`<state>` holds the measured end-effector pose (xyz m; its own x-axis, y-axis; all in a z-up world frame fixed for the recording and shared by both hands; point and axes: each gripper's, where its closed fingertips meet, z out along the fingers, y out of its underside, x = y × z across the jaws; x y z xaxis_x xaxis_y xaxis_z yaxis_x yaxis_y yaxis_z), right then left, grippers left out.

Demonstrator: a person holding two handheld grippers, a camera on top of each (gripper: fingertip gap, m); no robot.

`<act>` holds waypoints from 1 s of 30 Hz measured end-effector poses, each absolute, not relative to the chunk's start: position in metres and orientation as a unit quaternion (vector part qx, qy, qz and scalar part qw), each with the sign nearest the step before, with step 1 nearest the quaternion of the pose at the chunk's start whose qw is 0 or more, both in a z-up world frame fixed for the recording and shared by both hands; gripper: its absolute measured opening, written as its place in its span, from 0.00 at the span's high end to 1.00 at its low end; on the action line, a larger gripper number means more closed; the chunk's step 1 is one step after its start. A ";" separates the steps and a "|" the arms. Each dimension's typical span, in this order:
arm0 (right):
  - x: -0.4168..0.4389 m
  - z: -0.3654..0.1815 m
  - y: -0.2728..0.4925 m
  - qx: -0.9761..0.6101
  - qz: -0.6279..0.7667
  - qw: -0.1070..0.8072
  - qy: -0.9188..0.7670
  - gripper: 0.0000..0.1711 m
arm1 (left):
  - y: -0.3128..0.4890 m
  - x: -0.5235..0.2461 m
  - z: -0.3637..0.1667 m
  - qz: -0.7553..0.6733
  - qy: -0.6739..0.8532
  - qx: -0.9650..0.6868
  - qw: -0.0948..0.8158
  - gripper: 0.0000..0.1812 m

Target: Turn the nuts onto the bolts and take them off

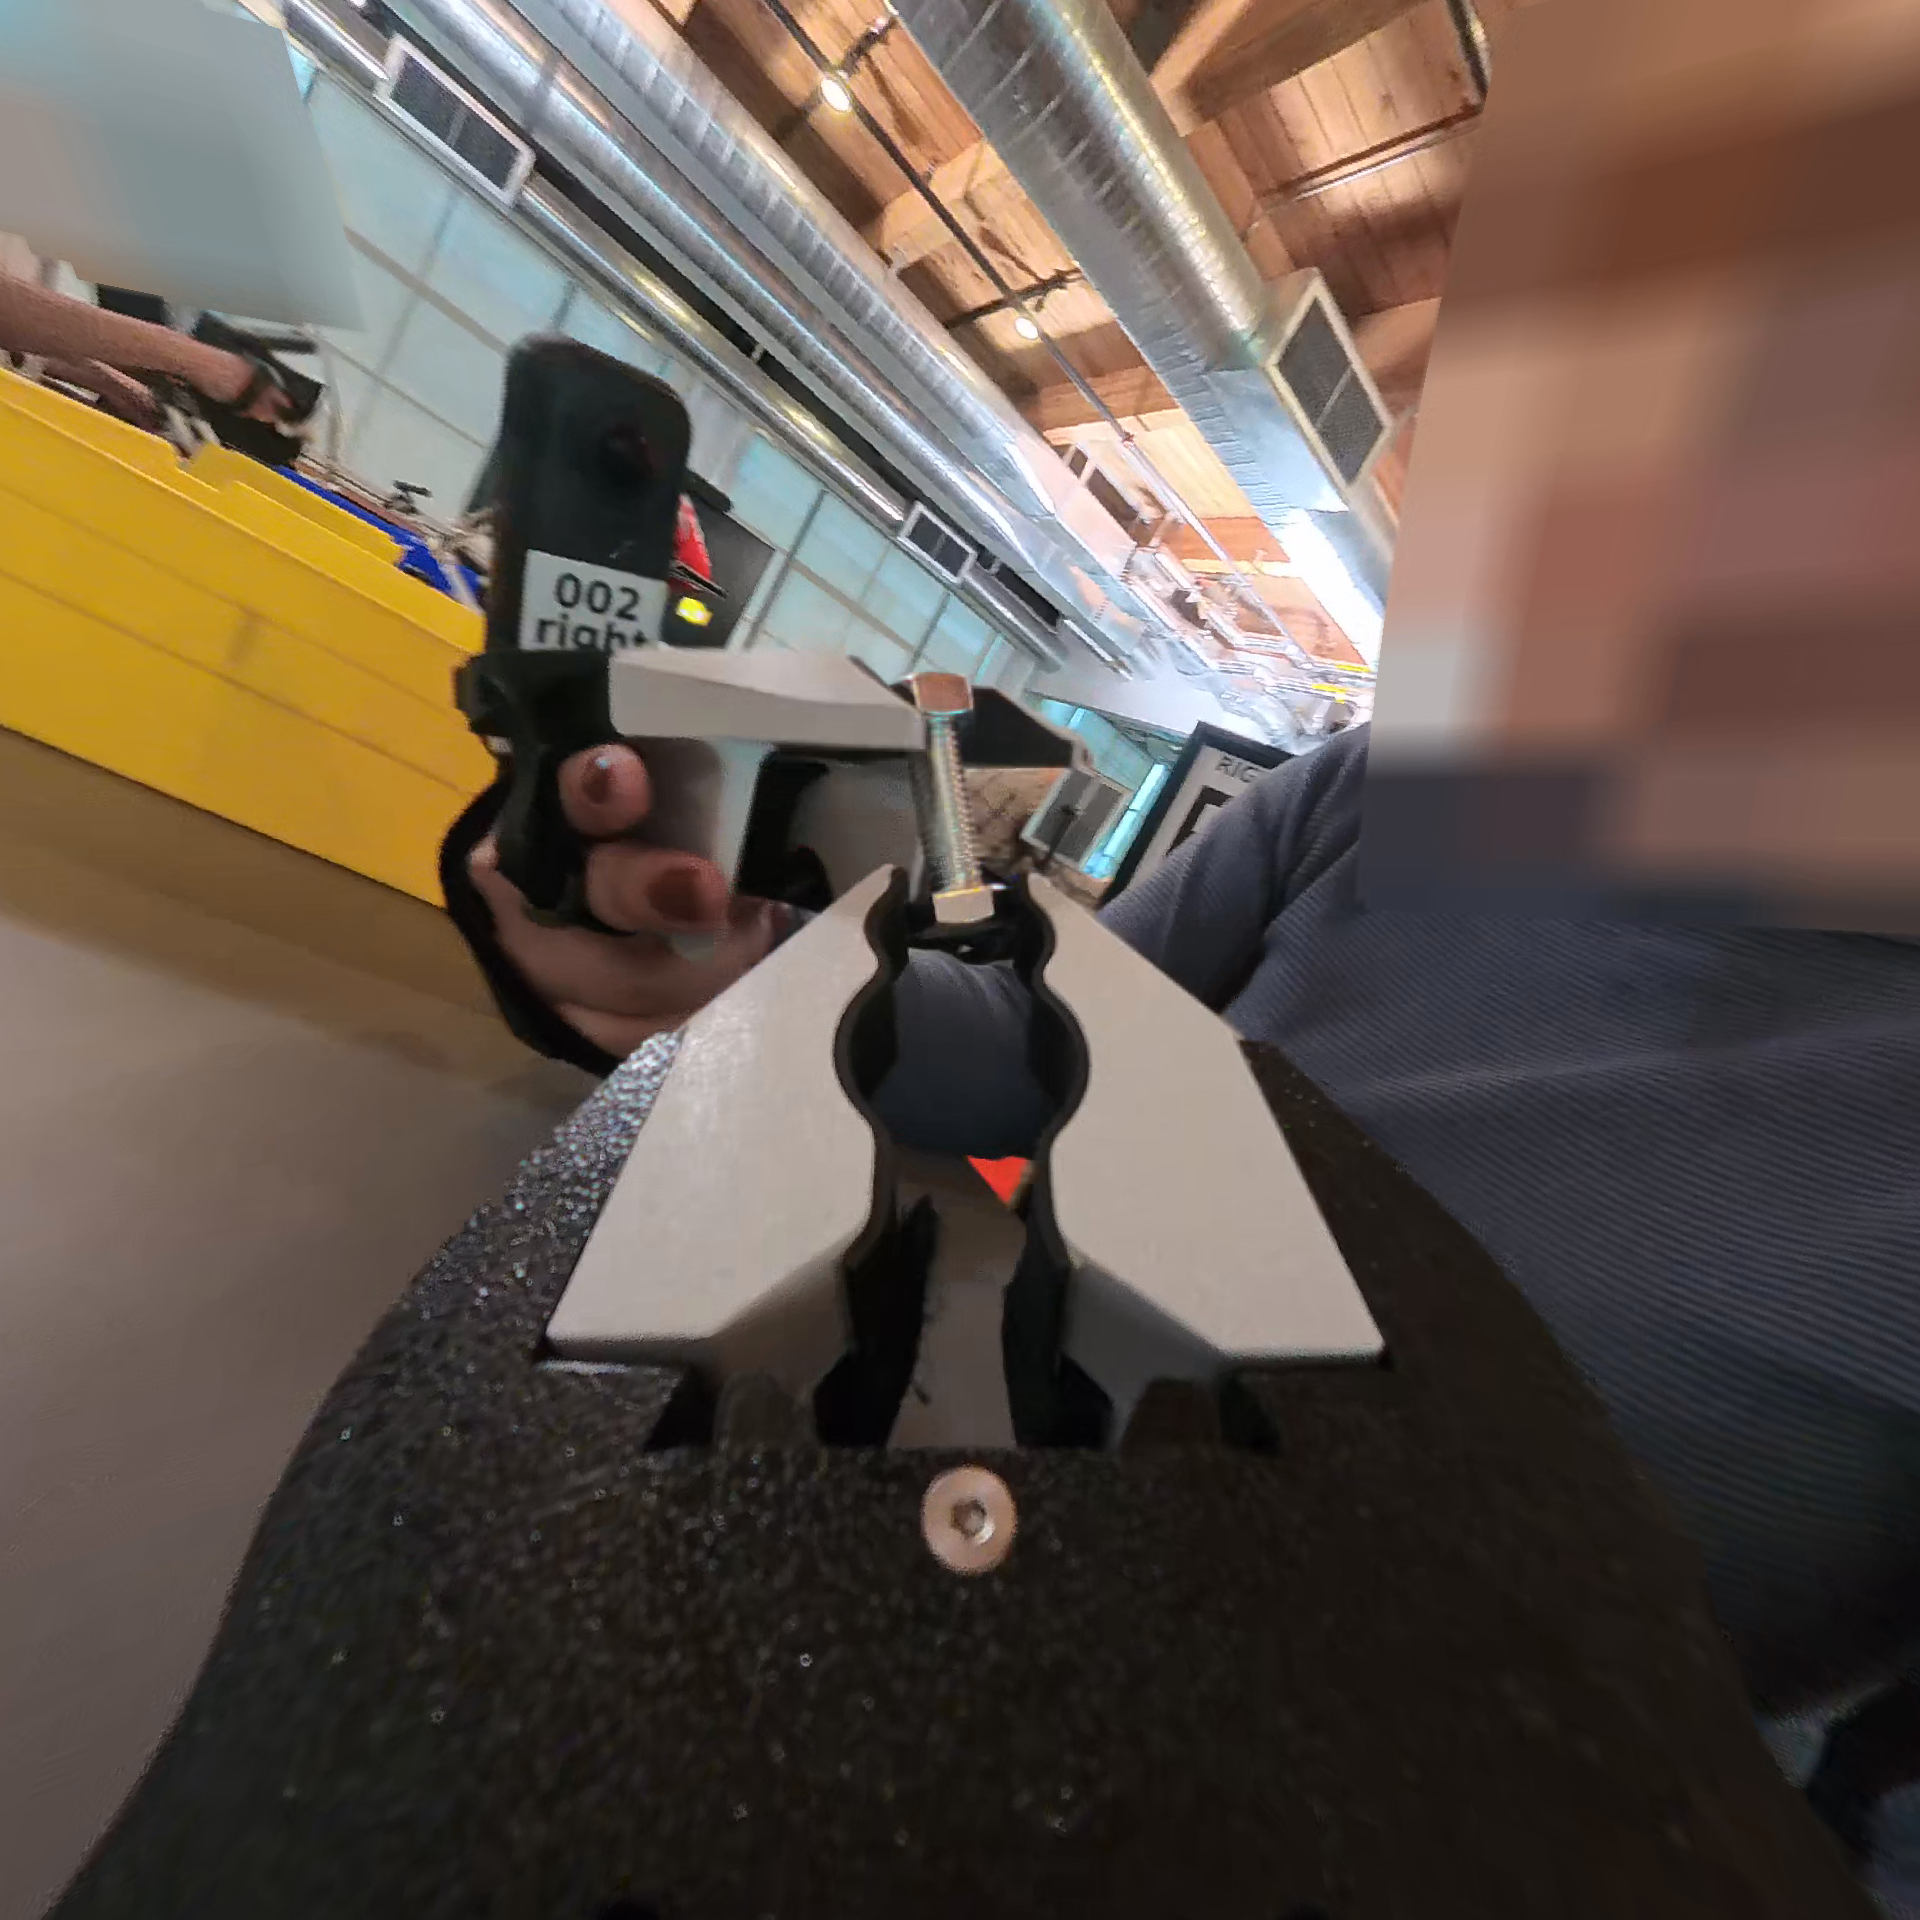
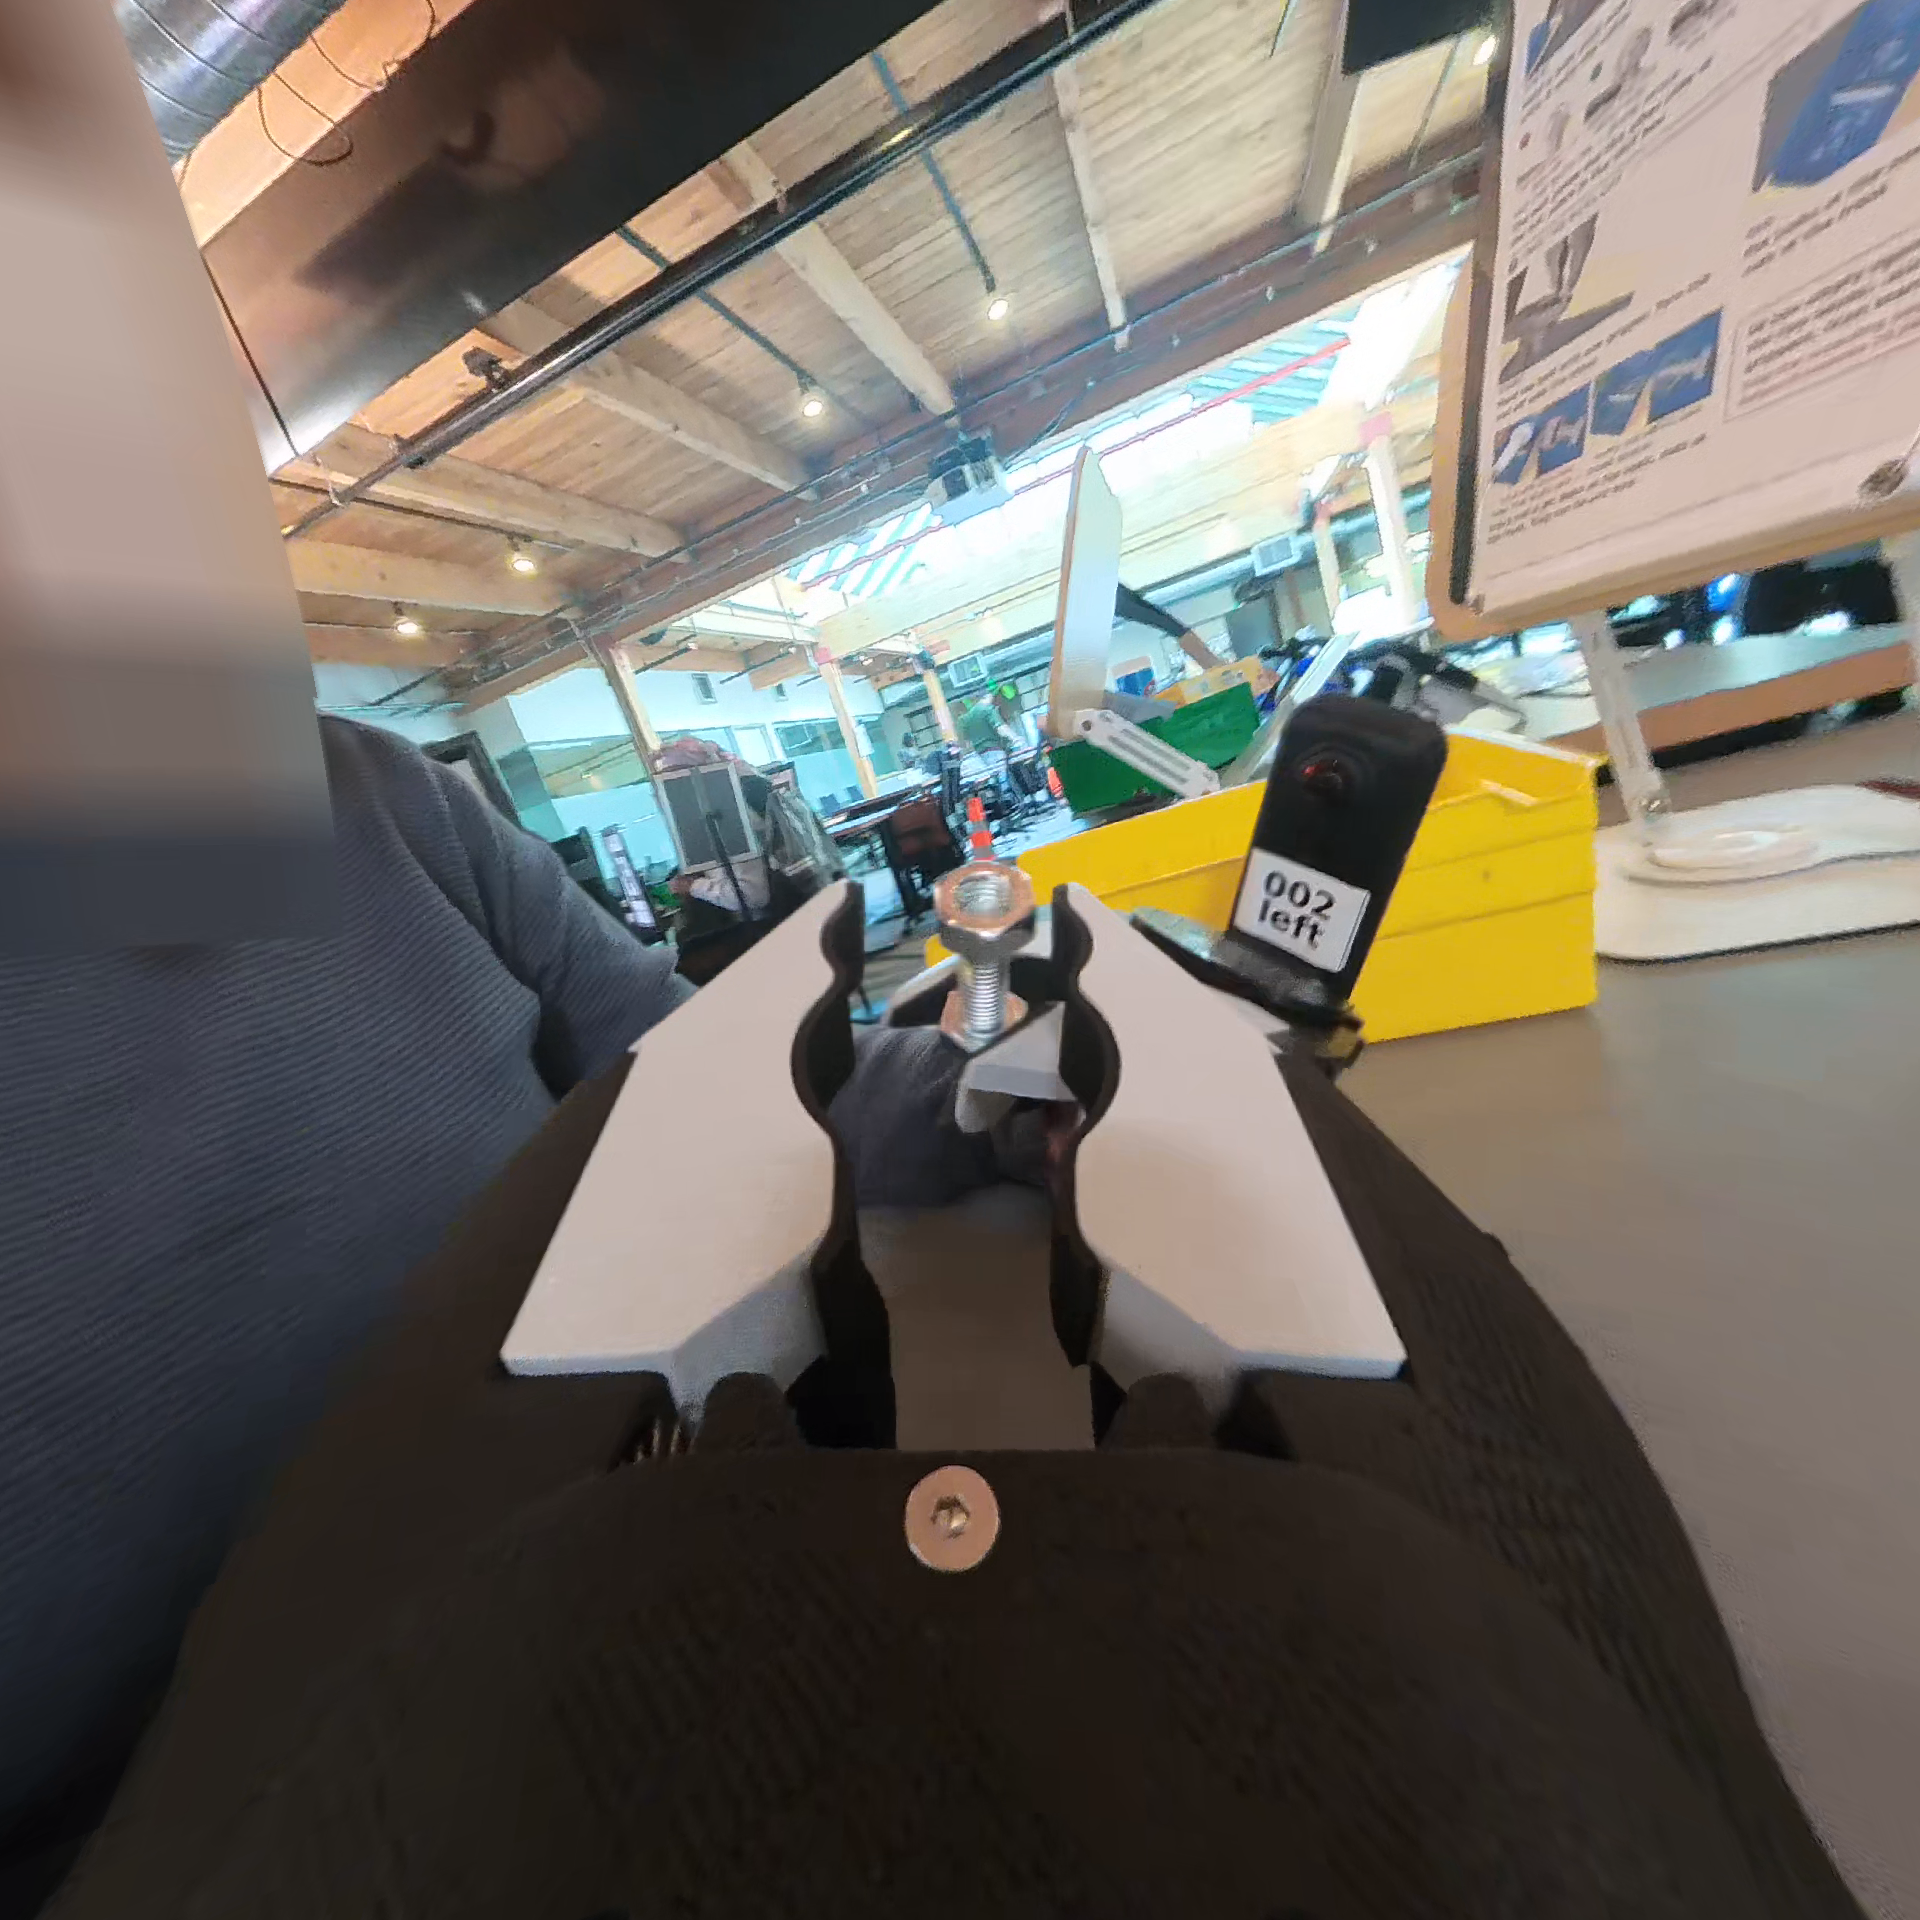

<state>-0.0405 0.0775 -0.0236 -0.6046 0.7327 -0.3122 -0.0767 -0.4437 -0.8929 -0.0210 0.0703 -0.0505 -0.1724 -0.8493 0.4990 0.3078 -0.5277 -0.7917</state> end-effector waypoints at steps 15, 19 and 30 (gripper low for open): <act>-0.028 0.002 0.101 -0.354 0.740 0.368 -0.438 0.90 | 0.083 -0.028 -0.044 -0.665 0.264 -0.501 0.488 0.91; -0.016 0.042 0.130 -0.453 0.567 0.546 -0.418 0.90 | 0.122 -0.044 -0.063 -0.492 0.245 -0.586 0.595 0.91; 0.261 -0.125 0.244 -0.844 -0.035 0.287 -0.452 0.90 | 0.133 -0.035 -0.077 -0.371 0.279 -0.628 0.624 0.90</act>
